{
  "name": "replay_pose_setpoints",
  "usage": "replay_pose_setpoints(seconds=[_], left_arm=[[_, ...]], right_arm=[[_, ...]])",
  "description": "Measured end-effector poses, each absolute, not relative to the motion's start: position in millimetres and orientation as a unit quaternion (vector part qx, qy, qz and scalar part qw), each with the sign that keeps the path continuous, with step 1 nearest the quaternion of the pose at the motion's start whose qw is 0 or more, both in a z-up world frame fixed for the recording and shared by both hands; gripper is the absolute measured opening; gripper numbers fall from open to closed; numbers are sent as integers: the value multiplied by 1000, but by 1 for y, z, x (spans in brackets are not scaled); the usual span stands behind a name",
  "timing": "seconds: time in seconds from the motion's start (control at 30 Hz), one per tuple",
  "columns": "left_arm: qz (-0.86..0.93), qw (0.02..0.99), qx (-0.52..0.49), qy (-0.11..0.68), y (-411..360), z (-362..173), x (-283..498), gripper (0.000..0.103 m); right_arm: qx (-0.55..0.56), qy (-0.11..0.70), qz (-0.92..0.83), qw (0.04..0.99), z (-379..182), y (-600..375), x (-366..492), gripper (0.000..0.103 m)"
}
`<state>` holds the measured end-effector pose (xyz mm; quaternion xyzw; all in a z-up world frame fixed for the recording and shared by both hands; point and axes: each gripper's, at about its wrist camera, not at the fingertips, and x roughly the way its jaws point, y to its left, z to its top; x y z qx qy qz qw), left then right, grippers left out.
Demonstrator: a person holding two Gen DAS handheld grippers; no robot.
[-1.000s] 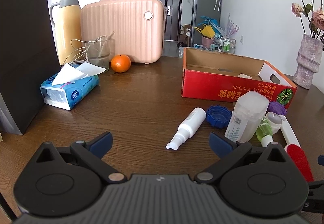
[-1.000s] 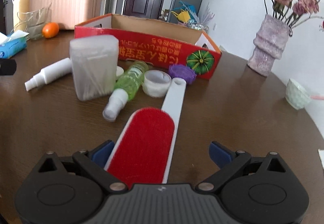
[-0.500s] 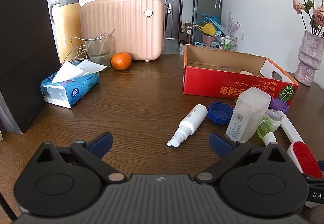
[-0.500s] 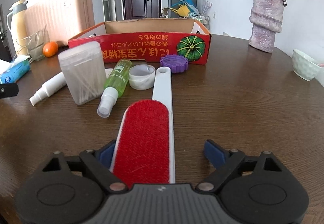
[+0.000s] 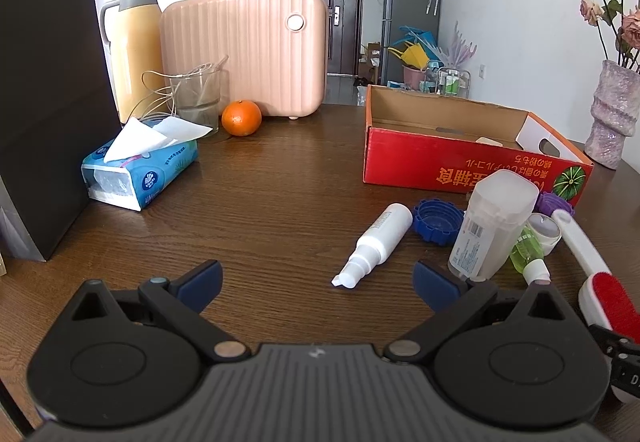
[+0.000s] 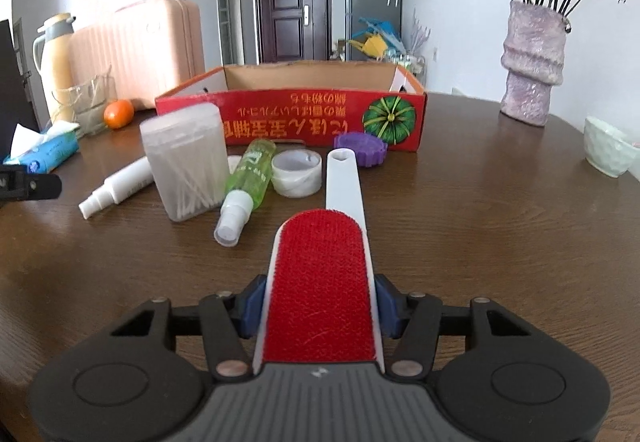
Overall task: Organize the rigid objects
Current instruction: 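Lift the lint brush with the right tool while the left tool closes on the small white spray bottle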
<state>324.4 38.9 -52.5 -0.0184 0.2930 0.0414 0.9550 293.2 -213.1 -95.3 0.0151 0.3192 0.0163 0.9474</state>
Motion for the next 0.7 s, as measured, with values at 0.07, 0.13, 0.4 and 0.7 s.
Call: replay_pose_setpoints(seconds=[0.07,0.13,0.4,0.7], left_arm=[[41,955,-20,294,39,-53,325,103],[41,954,-21,296,40,-53,326,103],[31,952,-6,304,36,-50,337,103],[13,948,46,316,24,-50,373,103]], right_arm=[[17,313,14,950,-94,-214,292,55],[19,308,13,951,-92,-216,291,55],[18,287,9,958,-82,-228,291,55],[11,261,-5,965,-68,-241,305,55]])
